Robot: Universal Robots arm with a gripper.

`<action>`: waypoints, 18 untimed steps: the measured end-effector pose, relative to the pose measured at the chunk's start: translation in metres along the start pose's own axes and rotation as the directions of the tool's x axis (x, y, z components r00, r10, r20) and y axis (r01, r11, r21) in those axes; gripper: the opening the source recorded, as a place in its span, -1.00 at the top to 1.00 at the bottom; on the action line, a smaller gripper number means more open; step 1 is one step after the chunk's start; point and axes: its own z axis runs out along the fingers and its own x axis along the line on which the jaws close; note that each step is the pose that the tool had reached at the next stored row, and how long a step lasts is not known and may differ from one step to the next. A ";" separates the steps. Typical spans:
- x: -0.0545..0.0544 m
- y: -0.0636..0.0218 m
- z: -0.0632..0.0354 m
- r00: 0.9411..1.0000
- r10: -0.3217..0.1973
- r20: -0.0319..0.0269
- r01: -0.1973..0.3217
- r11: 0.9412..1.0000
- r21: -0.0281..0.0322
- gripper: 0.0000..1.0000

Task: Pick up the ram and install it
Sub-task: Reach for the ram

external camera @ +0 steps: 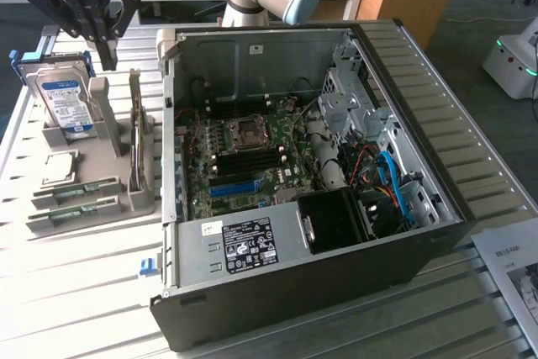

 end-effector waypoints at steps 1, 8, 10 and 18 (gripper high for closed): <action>0.001 -0.0001 0.0000 1.000 0.000 0.000 0.000 1.000 0.000 0.80; 0.009 -0.0007 0.0000 1.000 0.000 -0.001 0.000 1.000 0.000 0.80; 0.011 -0.0008 0.0001 1.000 0.000 -0.002 0.000 1.000 0.000 0.80; 0.022 -0.0016 0.0001 1.000 0.000 -0.004 0.000 1.000 0.000 0.80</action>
